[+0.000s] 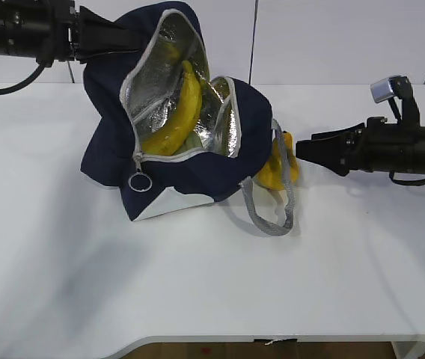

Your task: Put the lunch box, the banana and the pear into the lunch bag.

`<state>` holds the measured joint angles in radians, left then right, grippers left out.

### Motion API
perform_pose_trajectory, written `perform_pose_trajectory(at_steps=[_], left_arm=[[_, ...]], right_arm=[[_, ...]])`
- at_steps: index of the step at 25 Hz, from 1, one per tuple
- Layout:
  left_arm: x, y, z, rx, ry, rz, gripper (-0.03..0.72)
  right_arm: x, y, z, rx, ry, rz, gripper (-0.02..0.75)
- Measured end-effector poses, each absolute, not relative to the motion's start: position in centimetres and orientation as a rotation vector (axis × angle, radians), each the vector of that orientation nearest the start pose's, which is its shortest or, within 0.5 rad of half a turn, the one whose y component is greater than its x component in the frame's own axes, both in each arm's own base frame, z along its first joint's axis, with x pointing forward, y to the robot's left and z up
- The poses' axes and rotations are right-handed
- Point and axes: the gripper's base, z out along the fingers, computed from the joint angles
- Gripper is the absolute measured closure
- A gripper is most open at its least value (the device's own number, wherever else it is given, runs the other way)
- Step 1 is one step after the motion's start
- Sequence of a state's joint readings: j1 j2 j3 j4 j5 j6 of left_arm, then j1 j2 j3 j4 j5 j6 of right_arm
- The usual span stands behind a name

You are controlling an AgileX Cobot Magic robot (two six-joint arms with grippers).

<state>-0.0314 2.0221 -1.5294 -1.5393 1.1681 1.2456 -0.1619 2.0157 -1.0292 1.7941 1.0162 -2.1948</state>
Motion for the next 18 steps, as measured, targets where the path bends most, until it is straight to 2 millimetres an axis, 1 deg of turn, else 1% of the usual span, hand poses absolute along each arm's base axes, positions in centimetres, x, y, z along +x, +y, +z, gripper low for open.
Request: perform_pose_trajectory(at_steps=[5,13,18], left_arm=[[42.6,-9.7,26.5,0.54,1.901,-1.351,0.689],[42.6,-9.7,26.5,0.543,1.899,-1.348,0.689],[42.6,-9.7,26.5,0.544,1.899,-1.348,0.689]], right_arm=[[38.7,1.6,15.0,-0.615,1.843,0.777,0.246],[40.2,3.7,14.3,-0.679,1.819,0.808,0.246],[41.1,3.8,14.4,-0.69,1.812,0.777,0.246]])
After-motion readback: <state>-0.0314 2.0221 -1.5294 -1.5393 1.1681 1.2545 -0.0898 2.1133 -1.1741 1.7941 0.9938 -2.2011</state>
